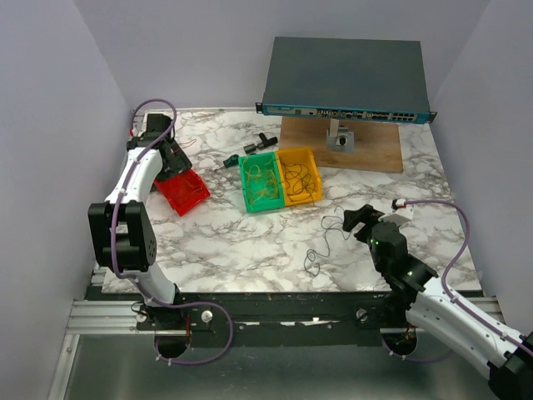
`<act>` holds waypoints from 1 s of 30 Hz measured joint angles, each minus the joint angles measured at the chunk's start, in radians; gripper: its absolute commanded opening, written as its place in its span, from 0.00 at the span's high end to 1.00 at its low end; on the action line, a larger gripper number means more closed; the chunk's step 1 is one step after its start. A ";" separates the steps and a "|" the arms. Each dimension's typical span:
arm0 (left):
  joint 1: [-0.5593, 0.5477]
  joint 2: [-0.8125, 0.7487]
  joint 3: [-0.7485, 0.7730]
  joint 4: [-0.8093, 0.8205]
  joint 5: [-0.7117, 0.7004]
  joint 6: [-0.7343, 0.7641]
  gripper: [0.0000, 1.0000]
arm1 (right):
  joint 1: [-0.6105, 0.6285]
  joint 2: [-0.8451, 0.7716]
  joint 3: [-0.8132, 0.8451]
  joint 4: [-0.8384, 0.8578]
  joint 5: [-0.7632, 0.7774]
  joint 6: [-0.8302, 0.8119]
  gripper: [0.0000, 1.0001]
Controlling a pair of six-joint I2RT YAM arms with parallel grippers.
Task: Untangle the cables
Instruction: Place the cable in the bin.
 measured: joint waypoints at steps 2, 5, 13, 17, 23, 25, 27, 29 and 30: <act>0.007 -0.021 -0.003 0.003 0.017 0.004 0.02 | 0.000 0.000 0.000 0.000 0.000 0.000 0.18; 0.029 -0.049 -0.023 0.015 0.062 0.004 0.04 | 0.000 0.000 0.000 0.000 -0.001 0.000 0.18; 0.060 -0.064 -0.055 -0.056 0.168 -0.004 0.07 | 0.000 0.000 0.000 0.000 -0.002 0.000 0.18; 0.067 -0.061 -0.054 -0.126 0.198 0.013 0.02 | 0.000 0.000 0.000 0.000 -0.002 0.000 0.18; 0.027 -0.050 -0.050 -0.237 0.095 0.131 0.01 | 0.000 0.000 0.000 0.000 -0.002 0.000 0.18; 0.008 -0.043 -0.045 -0.270 0.058 0.166 0.01 | 0.000 0.000 0.000 0.000 -0.003 0.000 0.18; -0.002 -0.014 -0.021 -0.307 0.050 0.193 0.01 | 0.000 0.000 0.000 0.001 -0.006 0.000 0.18; -0.002 0.045 0.036 -0.369 0.032 0.203 0.01 | 0.000 0.000 0.000 0.001 -0.010 0.000 0.18; -0.005 0.086 0.078 -0.405 0.002 0.201 0.01 | 0.000 0.000 -0.001 0.001 -0.010 -0.001 0.18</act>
